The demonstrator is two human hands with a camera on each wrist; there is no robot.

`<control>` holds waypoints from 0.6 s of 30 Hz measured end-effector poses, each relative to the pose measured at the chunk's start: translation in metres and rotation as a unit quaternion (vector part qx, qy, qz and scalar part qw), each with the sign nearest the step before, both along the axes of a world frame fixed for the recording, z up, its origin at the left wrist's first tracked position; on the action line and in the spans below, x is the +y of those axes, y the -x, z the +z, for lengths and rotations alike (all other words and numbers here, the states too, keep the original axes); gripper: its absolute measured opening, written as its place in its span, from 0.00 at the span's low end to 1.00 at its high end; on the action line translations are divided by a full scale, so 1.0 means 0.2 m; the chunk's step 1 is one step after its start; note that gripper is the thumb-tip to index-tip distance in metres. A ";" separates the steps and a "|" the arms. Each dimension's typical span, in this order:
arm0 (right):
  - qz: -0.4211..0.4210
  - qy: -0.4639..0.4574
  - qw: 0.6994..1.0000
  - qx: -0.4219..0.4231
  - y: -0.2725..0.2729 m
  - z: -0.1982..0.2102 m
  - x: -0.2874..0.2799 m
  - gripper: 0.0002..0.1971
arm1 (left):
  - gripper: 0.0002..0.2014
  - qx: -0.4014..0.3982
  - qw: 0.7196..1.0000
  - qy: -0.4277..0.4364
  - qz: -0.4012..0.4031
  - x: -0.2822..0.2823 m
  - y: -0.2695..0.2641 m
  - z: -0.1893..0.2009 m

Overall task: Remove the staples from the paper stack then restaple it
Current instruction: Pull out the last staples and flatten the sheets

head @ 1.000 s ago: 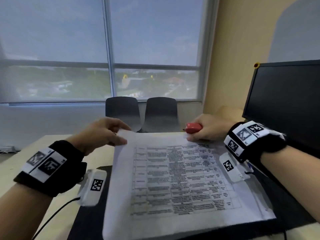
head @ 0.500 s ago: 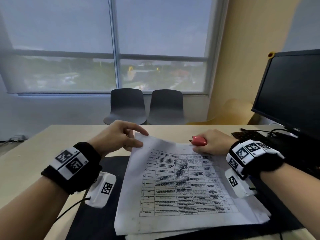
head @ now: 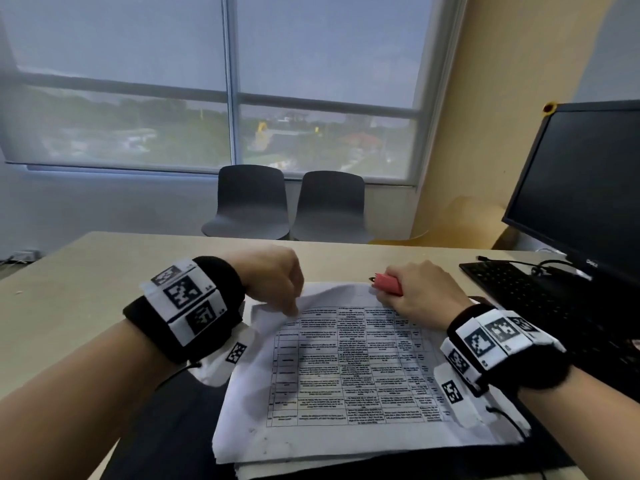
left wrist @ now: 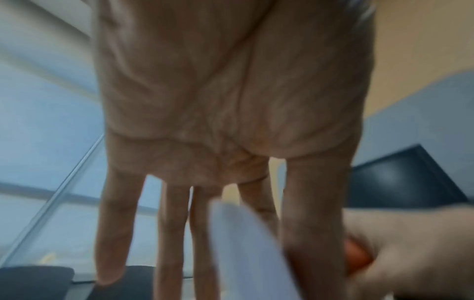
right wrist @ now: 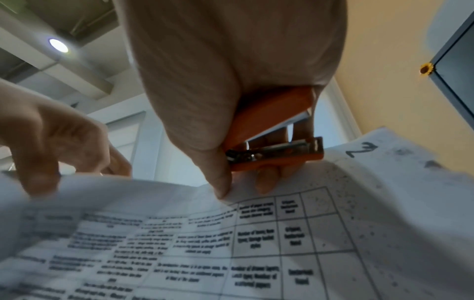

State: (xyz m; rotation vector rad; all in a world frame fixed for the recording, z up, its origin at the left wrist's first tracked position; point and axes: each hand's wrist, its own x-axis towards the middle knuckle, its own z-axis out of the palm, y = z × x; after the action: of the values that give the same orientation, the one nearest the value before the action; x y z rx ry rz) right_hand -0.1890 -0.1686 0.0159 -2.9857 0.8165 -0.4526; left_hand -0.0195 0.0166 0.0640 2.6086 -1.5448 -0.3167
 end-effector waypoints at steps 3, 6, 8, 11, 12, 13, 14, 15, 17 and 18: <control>-0.010 -0.005 1.000 -0.005 0.01 -0.01 0.00 0.17 | 0.14 0.050 0.998 -0.034 -0.032 0.02 0.05 0.09; 0.007 -0.009 1.000 -0.021 0.01 -0.02 0.01 0.15 | 0.24 -0.057 0.997 -0.031 -0.033 -0.05 0.08 0.11; 0.016 -0.009 0.999 -0.041 0.01 -0.01 0.02 0.15 | 0.31 -0.080 0.996 0.002 -0.044 -0.12 0.11 0.07; 0.018 -0.027 0.997 -0.067 0.02 -0.01 0.03 0.15 | 0.29 -0.033 0.996 0.025 -0.082 -0.22 0.12 -0.01; 0.022 -0.035 0.996 -0.077 0.03 -0.01 0.03 0.14 | 0.24 -0.022 0.995 0.035 -0.086 -0.25 0.12 -0.04; 0.023 -0.043 0.994 -0.094 0.04 -0.02 0.03 0.13 | 0.18 -0.007 0.995 0.050 -0.085 -0.28 0.11 -0.07; 0.021 -0.052 0.992 -0.116 0.04 -0.03 0.03 0.11 | 0.13 0.017 0.994 0.073 -0.079 -0.30 0.10 -0.09; 0.016 -0.064 0.988 -0.140 0.05 -0.04 0.04 0.11 | 0.08 0.051 0.992 0.095 -0.065 -0.31 0.08 -0.12; 0.007 -0.092 0.980 -0.178 0.06 -0.04 0.06 0.15 | 0.05 0.114 0.985 0.127 -0.031 -0.33 0.06 -0.17; 0.005 -0.119 0.976 -0.180 0.06 -0.05 0.08 0.16 | 0.05 0.138 0.981 0.136 -0.019 -0.34 0.05 -0.20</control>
State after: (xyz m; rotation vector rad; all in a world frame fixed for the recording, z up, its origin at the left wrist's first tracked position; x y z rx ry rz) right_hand -0.2007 -0.1530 0.0066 -2.5775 0.7557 -0.8029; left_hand -0.0286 -0.0513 0.0250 2.2228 -1.4328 -0.4167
